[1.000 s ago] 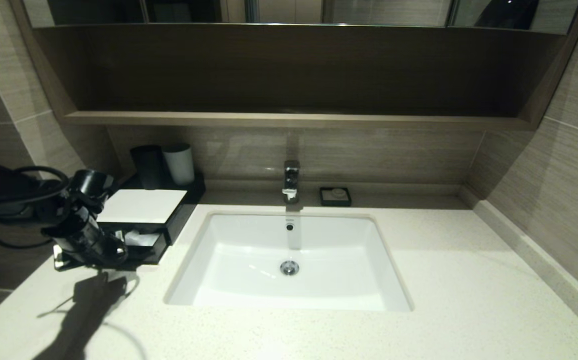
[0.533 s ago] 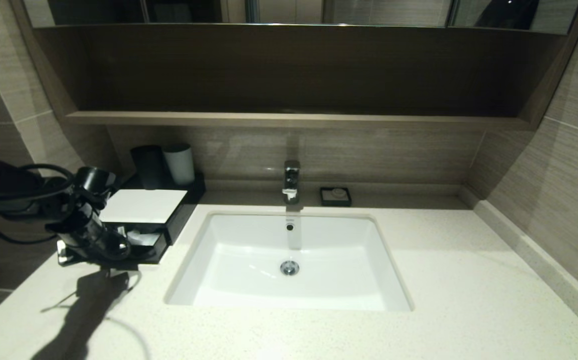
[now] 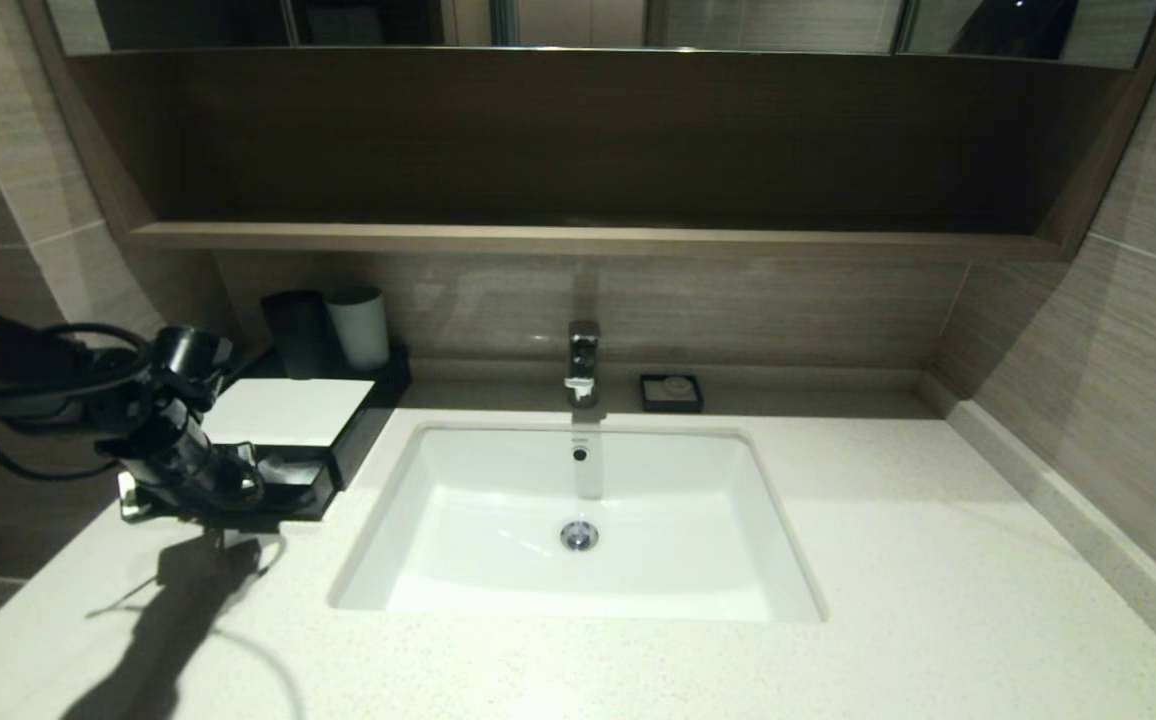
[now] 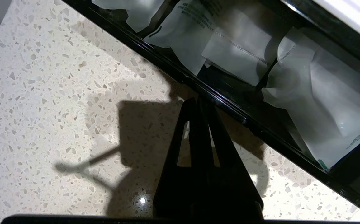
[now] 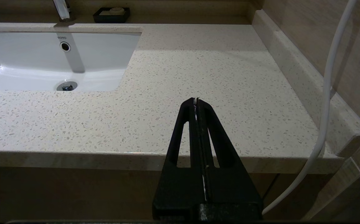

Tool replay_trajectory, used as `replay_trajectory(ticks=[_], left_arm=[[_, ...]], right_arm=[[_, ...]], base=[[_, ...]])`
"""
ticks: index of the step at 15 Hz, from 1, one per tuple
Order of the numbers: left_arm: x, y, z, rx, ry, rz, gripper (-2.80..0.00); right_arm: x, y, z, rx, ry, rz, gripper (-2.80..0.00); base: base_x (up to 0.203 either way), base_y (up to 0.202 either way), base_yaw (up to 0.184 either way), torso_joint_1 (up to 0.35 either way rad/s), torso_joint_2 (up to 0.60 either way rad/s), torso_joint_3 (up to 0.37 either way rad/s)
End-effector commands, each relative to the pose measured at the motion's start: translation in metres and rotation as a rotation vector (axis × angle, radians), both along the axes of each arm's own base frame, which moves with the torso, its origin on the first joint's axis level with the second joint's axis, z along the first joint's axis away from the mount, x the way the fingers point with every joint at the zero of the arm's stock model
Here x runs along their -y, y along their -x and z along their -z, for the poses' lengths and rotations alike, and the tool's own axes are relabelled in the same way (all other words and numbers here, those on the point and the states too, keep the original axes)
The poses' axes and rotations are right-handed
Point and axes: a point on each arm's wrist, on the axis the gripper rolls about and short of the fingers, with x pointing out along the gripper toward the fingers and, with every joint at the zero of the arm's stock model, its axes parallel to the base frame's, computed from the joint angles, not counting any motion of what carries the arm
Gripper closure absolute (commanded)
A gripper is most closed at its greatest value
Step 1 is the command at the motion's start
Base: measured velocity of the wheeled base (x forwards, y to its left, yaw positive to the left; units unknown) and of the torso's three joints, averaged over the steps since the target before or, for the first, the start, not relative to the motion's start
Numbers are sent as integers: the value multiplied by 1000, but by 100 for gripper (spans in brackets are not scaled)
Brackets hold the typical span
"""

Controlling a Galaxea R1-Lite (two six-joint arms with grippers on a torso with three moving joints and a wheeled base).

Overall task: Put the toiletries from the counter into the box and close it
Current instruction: Close the drawer

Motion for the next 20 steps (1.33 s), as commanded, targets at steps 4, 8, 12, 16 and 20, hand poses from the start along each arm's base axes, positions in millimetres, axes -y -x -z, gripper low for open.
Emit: replay_trajectory(ticks=[4, 8, 12, 16, 20], left_arm=[[0, -7, 2, 7, 4, 1, 0], [0, -11, 2, 14, 5, 2, 0], [1, -16, 3, 18, 4, 4, 0], [0, -20, 4, 24, 4, 3, 0], [0, -23, 5, 27, 4, 3, 0]], right_arm=[[0, 0, 0, -1, 0, -1, 0], [0, 0, 0, -1, 1, -1, 0], [0, 0, 0, -1, 0, -1, 0], [0, 0, 0, -1, 1, -1, 0], [0, 0, 0, -1, 1, -1, 0]], base=[[0, 0, 0, 0, 0, 0], [0, 0, 0, 0, 0, 0], [0, 0, 0, 0, 0, 0], [0, 0, 0, 0, 0, 0], [0, 0, 0, 0, 0, 0]])
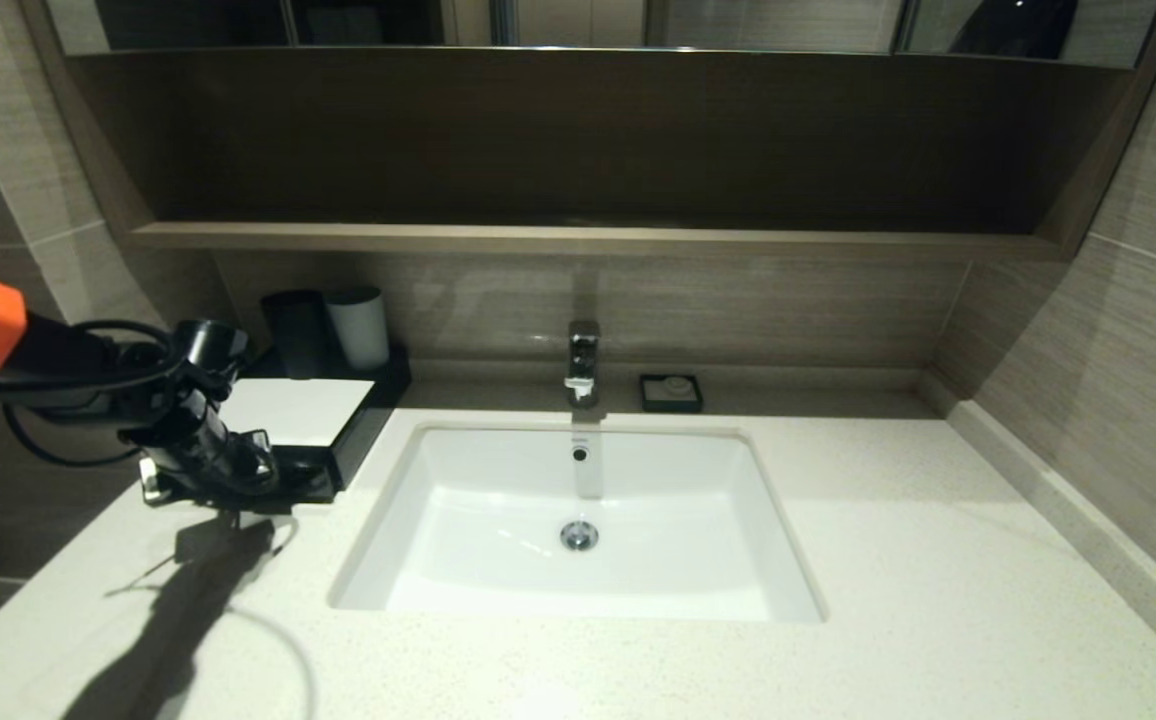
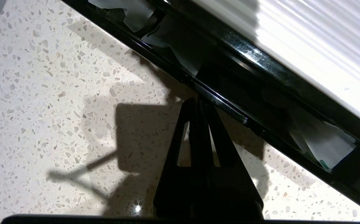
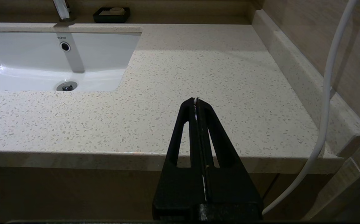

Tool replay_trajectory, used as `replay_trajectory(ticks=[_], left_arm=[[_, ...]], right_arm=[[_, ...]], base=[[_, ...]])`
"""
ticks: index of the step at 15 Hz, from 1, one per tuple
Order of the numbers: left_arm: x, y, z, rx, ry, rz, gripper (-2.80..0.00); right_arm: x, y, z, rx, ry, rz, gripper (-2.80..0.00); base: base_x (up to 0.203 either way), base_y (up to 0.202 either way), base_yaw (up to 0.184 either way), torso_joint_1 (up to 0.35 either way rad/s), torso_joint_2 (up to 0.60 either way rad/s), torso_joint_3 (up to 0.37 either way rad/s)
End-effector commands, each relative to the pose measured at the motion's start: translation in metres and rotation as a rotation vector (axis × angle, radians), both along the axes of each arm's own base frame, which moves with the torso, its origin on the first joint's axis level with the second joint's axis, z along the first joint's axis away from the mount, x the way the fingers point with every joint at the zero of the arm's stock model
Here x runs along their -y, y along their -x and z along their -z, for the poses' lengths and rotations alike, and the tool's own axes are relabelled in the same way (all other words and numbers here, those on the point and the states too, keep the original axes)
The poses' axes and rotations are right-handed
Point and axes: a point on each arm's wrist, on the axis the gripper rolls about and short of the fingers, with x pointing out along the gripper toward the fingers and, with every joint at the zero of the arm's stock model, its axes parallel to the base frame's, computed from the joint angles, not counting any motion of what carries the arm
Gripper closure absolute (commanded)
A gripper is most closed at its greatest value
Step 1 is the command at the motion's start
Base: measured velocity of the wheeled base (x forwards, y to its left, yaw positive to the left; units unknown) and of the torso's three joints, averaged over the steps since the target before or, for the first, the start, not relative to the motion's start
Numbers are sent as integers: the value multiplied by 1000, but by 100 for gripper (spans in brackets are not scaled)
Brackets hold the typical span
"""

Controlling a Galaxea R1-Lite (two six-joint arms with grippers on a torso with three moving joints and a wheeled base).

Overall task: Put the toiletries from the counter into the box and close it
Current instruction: Close the drawer

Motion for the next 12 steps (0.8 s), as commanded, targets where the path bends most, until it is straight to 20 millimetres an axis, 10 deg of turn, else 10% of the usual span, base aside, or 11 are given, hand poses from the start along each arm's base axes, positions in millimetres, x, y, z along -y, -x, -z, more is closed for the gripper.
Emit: replay_trajectory(ticks=[1, 12], left_arm=[[0, -1, 1, 0, 0, -3, 0], [1, -7, 3, 14, 7, 0, 0]], right_arm=[[0, 0, 0, -1, 1, 0, 0], [0, 0, 0, -1, -1, 0, 0]], base=[[0, 0, 0, 0, 0, 0], [0, 0, 0, 0, 0, 0]])
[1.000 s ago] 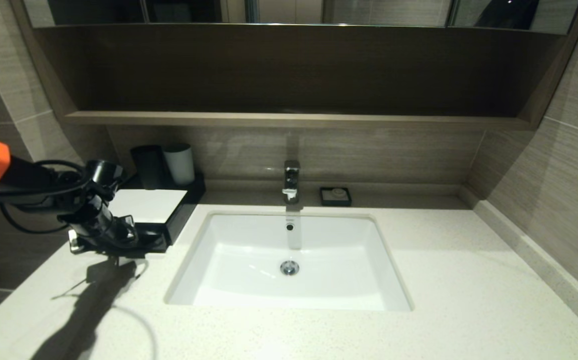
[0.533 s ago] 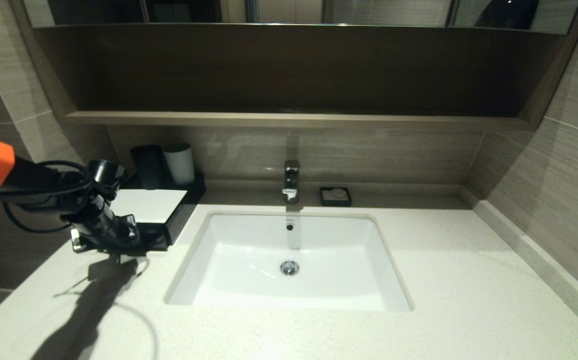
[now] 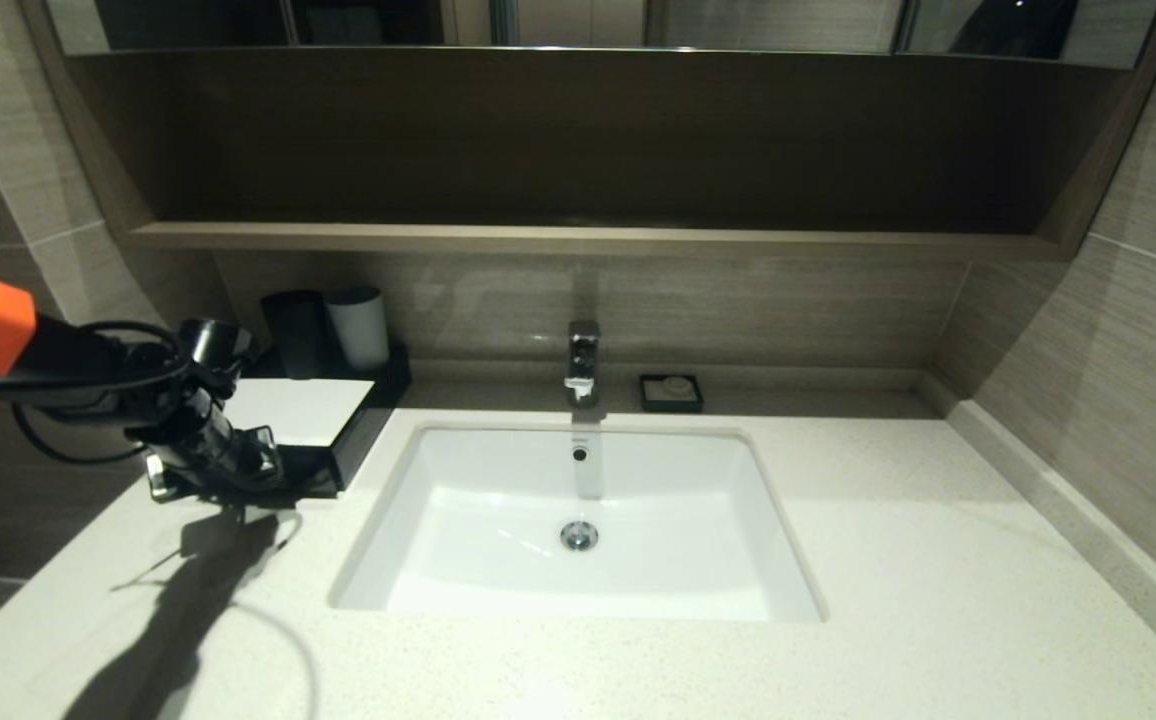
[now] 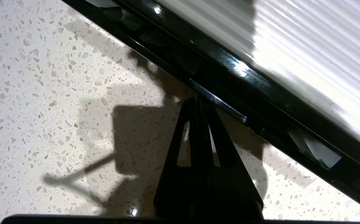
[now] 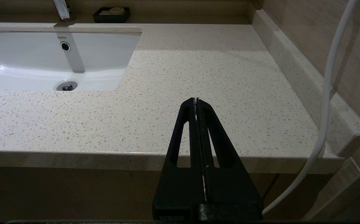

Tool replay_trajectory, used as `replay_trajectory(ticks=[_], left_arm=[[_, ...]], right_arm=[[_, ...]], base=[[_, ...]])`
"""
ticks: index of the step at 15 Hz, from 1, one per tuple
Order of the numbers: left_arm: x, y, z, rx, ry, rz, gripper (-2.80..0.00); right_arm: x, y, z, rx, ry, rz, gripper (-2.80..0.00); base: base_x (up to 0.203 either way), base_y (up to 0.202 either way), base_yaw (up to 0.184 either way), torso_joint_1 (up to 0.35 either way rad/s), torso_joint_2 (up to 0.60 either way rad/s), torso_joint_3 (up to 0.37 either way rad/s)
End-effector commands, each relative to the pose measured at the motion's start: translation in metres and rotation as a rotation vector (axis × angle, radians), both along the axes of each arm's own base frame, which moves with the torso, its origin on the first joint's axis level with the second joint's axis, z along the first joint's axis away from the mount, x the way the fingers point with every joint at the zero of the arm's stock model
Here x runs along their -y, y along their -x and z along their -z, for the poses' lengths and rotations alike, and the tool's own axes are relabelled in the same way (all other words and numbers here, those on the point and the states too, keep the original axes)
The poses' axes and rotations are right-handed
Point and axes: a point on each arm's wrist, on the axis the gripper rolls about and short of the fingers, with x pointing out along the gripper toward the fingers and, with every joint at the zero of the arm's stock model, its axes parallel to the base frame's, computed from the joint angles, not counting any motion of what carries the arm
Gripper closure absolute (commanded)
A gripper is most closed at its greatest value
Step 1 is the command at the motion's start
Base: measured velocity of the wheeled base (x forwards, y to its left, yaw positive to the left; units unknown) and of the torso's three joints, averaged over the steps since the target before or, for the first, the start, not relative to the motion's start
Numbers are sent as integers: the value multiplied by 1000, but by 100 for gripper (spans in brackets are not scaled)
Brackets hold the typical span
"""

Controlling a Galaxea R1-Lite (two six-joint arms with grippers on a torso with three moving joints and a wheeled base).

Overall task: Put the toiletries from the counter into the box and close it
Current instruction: Close the drawer

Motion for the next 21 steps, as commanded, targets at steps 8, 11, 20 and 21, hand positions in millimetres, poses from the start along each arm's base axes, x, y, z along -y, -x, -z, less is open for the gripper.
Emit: replay_trajectory(ticks=[8, 11, 20, 21], left_arm=[[1, -4, 2, 12, 17, 11, 0], [0, -6, 3, 26, 17, 8, 0], [0, -7, 2, 48, 18, 6, 0], [0, -7, 2, 46, 18, 6, 0]], right_arm=[[0, 0, 0, -1, 1, 0, 0], [0, 0, 0, -1, 1, 0, 0], [0, 0, 0, -1, -1, 0, 0], [0, 0, 0, -1, 1, 0, 0]], base=[[0, 0, 0, 0, 0, 0], [0, 0, 0, 0, 0, 0], [0, 0, 0, 0, 0, 0], [0, 0, 0, 0, 0, 0]])
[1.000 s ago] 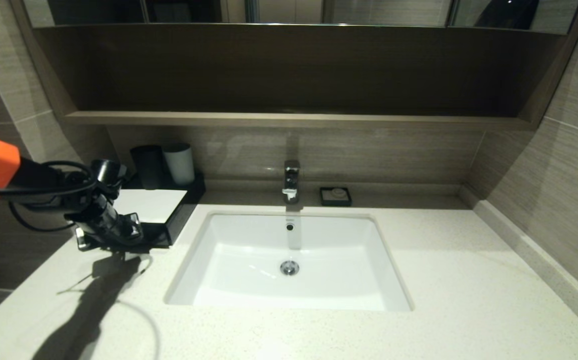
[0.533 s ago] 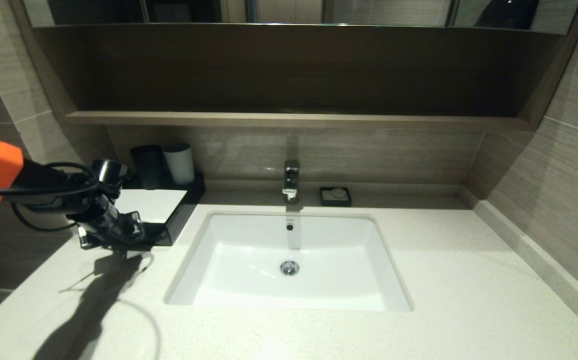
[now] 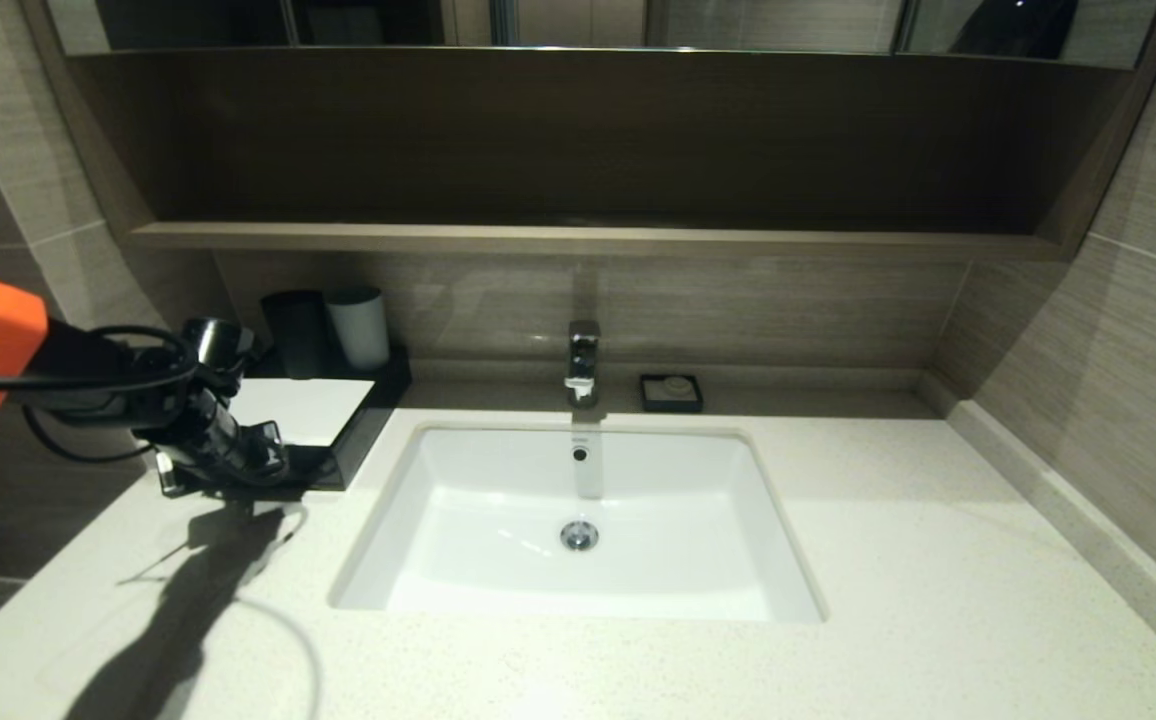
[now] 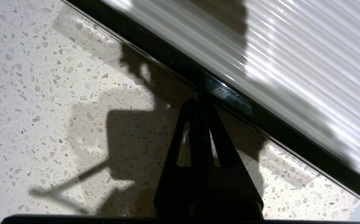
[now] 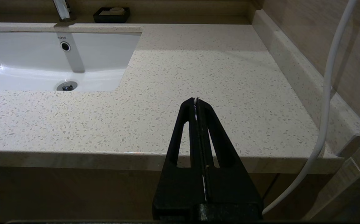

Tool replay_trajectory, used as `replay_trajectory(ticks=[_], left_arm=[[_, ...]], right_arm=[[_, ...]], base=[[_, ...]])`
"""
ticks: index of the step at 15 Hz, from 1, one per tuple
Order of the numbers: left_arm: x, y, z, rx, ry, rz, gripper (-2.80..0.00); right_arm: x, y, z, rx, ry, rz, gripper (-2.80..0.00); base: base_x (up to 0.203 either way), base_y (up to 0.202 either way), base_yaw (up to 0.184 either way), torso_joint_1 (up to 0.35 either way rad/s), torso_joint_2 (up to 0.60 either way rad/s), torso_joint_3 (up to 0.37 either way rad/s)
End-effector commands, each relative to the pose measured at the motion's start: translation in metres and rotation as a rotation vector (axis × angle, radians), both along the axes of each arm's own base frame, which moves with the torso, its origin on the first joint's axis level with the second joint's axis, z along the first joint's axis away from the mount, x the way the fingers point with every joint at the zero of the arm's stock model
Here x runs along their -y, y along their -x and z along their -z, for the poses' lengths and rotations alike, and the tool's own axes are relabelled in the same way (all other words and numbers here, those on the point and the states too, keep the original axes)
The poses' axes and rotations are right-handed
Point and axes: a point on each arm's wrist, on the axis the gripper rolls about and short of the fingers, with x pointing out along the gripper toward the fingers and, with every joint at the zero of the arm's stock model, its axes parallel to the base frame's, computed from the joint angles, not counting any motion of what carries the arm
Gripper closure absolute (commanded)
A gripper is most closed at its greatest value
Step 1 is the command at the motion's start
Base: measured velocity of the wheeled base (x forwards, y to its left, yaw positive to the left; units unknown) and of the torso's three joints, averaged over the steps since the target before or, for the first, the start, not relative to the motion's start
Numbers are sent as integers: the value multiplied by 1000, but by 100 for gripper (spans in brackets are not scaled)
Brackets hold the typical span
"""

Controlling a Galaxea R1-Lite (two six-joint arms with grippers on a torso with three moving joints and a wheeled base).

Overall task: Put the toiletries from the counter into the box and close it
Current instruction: Close the drawer

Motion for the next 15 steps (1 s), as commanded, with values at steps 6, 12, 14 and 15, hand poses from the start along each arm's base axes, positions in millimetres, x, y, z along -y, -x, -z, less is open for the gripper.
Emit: replay_trajectory(ticks=[6, 12, 14, 15], left_arm=[[0, 5, -5, -10, -8, 0, 0], [0, 19, -22, -24, -16, 7, 0], [-1, 30, -40, 6, -20, 2, 0], [-1, 37, -52, 29, -22, -2, 0]], right_arm=[[0, 0, 0, 0, 0, 0, 0], [0, 0, 0, -1, -1, 0, 0], [0, 0, 0, -1, 0, 0, 0], [0, 0, 0, -1, 0, 0, 0]], base=[[0, 0, 0, 0, 0, 0], [0, 0, 0, 0, 0, 0], [0, 0, 0, 0, 0, 0], [0, 0, 0, 0, 0, 0]])
